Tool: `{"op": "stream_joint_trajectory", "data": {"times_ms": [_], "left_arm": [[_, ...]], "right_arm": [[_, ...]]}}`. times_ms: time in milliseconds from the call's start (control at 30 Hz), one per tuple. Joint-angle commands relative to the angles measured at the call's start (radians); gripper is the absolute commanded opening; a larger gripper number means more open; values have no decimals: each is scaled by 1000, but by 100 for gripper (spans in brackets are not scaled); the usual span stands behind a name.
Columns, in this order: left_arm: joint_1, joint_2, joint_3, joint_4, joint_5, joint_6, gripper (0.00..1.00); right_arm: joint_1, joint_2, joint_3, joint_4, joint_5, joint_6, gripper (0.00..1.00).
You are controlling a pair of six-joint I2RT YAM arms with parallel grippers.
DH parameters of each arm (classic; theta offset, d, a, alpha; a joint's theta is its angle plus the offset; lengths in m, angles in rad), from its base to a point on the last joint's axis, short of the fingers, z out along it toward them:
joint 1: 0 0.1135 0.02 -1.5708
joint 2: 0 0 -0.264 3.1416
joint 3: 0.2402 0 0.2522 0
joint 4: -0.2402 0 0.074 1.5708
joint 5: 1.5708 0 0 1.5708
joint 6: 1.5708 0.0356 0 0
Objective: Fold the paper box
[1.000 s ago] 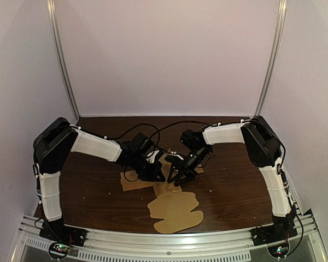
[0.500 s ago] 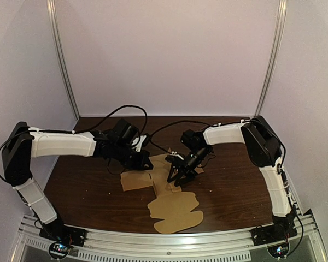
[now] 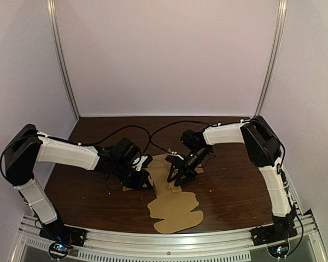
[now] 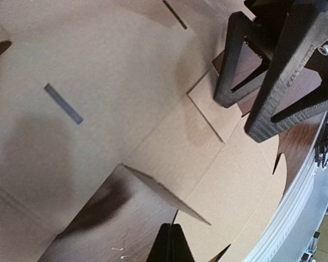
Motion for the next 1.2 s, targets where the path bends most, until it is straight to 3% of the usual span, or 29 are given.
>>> {"op": "stream_joint_trajectory", "data": {"times_ms": [0, 500, 1167], "left_arm": [[-9, 80, 47, 120, 86, -27, 0], [-10, 276, 151, 160, 118, -43, 0], [-10, 361, 58, 102, 57, -4, 0]], "right_arm": [[11, 108, -46, -40, 224, 5, 58], [11, 111, -50, -44, 214, 12, 58], [11, 130, -71, -75, 359, 21, 57]]}}
